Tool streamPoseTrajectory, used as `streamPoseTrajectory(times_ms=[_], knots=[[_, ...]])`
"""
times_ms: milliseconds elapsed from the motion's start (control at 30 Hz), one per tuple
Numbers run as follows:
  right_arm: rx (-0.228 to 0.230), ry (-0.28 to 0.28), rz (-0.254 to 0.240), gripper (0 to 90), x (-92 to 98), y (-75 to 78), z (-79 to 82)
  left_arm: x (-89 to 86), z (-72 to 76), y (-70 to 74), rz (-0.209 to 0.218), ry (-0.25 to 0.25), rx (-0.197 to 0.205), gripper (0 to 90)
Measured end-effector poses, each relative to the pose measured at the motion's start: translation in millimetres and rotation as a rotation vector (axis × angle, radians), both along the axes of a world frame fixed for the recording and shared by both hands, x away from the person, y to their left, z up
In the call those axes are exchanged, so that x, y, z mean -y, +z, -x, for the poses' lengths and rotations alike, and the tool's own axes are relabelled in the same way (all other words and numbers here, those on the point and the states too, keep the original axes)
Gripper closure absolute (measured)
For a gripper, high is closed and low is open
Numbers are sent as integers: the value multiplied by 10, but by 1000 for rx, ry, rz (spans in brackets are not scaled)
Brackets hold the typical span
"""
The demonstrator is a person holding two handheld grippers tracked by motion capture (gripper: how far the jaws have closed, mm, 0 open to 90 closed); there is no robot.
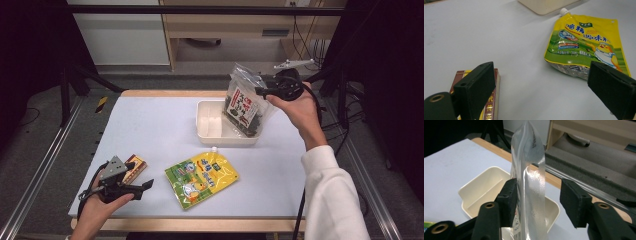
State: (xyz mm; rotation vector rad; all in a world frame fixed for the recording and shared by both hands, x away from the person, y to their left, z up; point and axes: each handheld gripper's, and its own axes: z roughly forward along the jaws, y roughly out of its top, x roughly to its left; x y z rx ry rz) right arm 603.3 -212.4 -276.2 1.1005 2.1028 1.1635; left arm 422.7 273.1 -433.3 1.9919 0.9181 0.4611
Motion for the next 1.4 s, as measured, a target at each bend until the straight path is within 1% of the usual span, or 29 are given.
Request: streamPoseTrajectory(times_ms=[67,200,300,367,433,467,500,533,633,733,800,867,900,933,1000,1100,1200,1267,1300,1333,1367,1400], knots=[[23,0,-6,406,1,27,53,2,-1,-3,-1,1,0,73],[40,1,-28,311,19,74,164,3,-1,-10,-1,1,1,73],[66,4,-39,253,41,103,270,1,-6,-15,-3,5,2,73],[83,-2,-44,225,59,114,358,5,-9,-17,-8,2,4,73],[99,-9,-28,202,74,124,435,21,-8,-24,-9,2,1,73],[120,-10,-31,195,94,132,494,25,-7,-25,-11,1,2,73],[130,-12,-36,184,109,134,531,29,-6,-26,-14,-1,3,73],[136,-17,-41,161,127,135,577,33,-4,-26,-17,1,7,73],[154,-29,-41,140,186,125,716,36,-6,-30,-18,6,9,73],[169,-39,-38,108,244,80,854,35,-8,-33,-18,11,10,73],[172,-51,-29,78,271,11,945,34,-8,-32,-16,13,13,73],[173,-64,-11,74,291,-79,1033,33,-13,-32,-17,12,19,72],[182,-73,4,74,301,-146,1093,34,-14,-33,-15,8,21,71],[181,-83,2,74,304,-186,1130,37,-14,-35,-13,6,23,70],[187,-84,-9,85,291,-309,1227,48,-15,-42,-10,4,26,66],[178,-81,-19,119,199,-530,1369,60,-21,-52,-15,2,32,58],[143,-65,-9,163,30,-784,1492,65,-18,-51,-10,3,40,55],[123,-65,-6,212,-62,-911,1547,70,-12,-46,-5,0,52,55],[104,-63,-13,226,-115,-982,1575,75,-9,-45,-3,1,57,55],[86,-59,-6,235,-158,-1048,1591,84,-8,-45,0,2,60,55],[73,-66,1,242,-201,-1105,1606,94,-10,-47,2,1,64,55],[71,-63,-1,258,-231,-1161,1615,109,-14,-49,6,4,68,55]])
